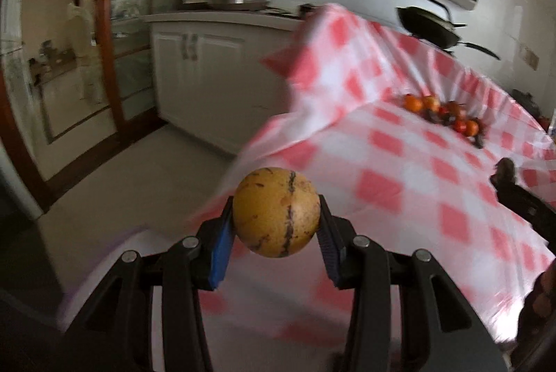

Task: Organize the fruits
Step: 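Carry the melon in the left tool and dark fruit in the right tool to the white box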

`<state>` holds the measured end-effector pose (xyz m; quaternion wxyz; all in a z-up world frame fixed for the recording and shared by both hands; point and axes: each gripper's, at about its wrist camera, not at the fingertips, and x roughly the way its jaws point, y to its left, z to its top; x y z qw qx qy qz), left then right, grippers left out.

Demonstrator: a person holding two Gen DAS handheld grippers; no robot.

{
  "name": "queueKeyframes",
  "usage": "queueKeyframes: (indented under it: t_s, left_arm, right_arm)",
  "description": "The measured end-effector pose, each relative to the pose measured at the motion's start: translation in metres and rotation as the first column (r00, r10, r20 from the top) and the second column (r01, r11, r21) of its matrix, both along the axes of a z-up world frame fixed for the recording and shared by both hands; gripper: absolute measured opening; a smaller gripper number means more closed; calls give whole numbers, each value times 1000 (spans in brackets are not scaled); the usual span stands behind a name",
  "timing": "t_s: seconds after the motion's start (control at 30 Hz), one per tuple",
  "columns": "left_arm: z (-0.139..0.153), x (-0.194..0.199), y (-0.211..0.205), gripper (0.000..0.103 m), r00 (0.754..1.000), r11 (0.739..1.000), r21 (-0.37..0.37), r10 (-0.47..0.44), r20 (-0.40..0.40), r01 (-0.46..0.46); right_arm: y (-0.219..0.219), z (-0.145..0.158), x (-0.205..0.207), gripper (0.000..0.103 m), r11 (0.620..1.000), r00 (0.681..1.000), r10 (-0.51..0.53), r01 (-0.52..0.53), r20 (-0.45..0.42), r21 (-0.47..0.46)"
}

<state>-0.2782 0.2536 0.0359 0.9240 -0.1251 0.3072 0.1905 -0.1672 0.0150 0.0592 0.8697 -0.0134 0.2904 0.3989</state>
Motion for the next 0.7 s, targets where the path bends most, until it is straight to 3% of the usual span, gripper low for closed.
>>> queueKeyframes:
  t_s: [0.1, 0.2, 0.37, 0.5, 0.63, 0.7]
  left_arm:
    - [-9, -32, 30, 44, 997, 997, 10, 74, -36, -73]
    - [-24, -52, 52, 44, 989, 993, -3, 118, -83, -119]
    - [-65, -66, 78, 44, 961, 983, 3, 179, -212, -183]
    - [-101, -66, 97, 44, 923, 970, -18, 223, -314, -241]
    - [-136, -57, 115, 44, 872, 944, -69, 267, -411, -322]
    - [-159, -54, 128, 44, 835, 918, -116, 285, -471, -378]
  right_arm:
    - [42, 0, -38, 44, 985, 984, 170, -167, 58, -51]
    - [77, -10, -72, 44, 943, 945, 323, -316, 56, -107]
    - [127, -50, -123, 44, 815, 848, 530, -513, -11, -270]
    - [156, -93, -150, 44, 691, 782, 617, -592, -87, -414]
    - [184, -145, -160, 44, 583, 757, 621, -621, -206, -524]
    - [195, -165, -161, 44, 549, 753, 601, -632, -266, -547]
